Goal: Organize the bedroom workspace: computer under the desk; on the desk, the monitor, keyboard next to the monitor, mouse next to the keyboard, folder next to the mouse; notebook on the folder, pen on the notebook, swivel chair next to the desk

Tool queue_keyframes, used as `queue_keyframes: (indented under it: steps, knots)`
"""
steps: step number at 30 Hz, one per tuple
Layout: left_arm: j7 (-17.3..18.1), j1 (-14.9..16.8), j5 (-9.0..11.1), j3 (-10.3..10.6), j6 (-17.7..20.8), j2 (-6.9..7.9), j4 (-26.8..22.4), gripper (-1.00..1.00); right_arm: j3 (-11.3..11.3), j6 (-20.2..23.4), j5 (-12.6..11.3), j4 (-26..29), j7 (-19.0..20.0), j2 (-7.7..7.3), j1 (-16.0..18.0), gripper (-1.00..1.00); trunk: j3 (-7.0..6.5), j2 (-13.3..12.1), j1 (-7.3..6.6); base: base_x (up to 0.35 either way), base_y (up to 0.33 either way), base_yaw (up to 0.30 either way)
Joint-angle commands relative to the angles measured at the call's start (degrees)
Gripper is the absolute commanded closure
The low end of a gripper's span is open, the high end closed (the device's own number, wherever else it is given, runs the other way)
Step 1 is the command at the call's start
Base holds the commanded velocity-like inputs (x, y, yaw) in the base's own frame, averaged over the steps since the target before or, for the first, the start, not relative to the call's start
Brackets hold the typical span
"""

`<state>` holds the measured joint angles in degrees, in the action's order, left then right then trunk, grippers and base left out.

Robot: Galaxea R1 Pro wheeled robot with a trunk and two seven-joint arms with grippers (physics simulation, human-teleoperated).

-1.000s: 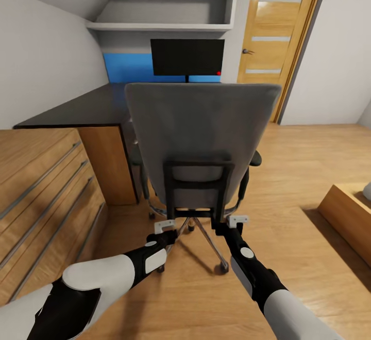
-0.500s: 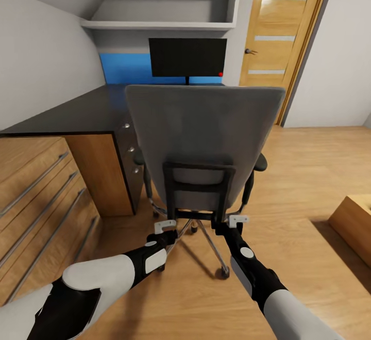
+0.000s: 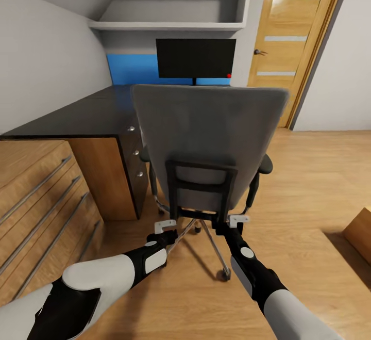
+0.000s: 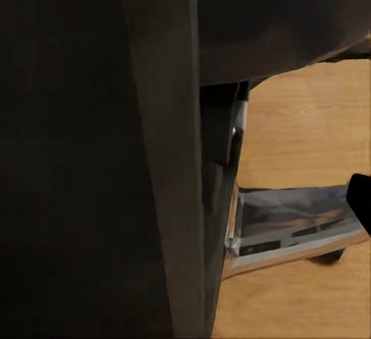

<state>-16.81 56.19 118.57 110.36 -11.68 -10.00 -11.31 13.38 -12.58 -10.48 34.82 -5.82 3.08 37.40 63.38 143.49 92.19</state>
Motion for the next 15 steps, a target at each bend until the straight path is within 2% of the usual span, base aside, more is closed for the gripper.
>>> queue_keyframes:
  steps: [1,7,15]
  knots:
    - [-0.3,0.1,0.4,0.5,-0.3,0.00,-0.1,-1.00,0.4,-0.2,-0.6,0.0,-0.4,-0.07,0.0,-1.00,0.01,0.0,-0.01,0.044,0.000,0.170]
    - [-0.3,0.1,0.4,0.5,-0.4,0.00,-1.1,-1.00,0.4,-0.2,-0.6,0.1,-0.4,-0.09,0.0,-1.00,-0.07,0.0,-0.01,0.114,0.000,0.053]
    - [-0.3,0.1,0.3,0.5,-0.4,0.00,-1.4,-1.00,0.3,-0.2,-0.6,0.1,-0.4,-0.09,0.0,-1.00,-0.08,0.0,-0.01,0.282,0.000,0.004]
